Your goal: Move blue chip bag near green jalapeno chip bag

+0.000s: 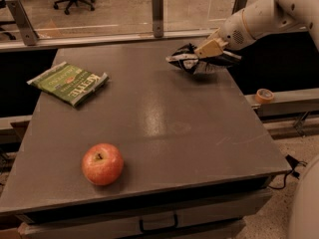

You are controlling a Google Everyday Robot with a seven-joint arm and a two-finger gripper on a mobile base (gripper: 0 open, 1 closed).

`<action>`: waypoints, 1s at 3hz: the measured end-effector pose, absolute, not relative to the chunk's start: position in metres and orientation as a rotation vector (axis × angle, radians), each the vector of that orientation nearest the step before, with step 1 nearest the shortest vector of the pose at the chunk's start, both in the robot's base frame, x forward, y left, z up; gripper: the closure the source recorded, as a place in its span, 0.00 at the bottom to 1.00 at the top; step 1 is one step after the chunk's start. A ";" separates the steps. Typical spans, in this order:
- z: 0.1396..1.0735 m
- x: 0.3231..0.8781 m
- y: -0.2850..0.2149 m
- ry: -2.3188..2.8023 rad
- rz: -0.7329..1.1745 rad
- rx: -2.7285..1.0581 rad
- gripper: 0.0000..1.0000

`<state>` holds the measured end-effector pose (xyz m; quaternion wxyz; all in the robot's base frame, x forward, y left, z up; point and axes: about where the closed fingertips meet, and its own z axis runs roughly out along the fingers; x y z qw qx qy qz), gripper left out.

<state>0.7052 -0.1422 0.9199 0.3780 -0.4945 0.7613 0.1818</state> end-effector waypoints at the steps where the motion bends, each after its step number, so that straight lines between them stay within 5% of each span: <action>1: 0.930 0.710 -0.107 1.842 0.456 -1.369 1.00; 3: 0.935 0.716 -0.006 1.533 0.438 -1.675 1.00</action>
Offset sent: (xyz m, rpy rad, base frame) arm 0.0151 0.1394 0.0327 -0.0742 -0.2708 0.4286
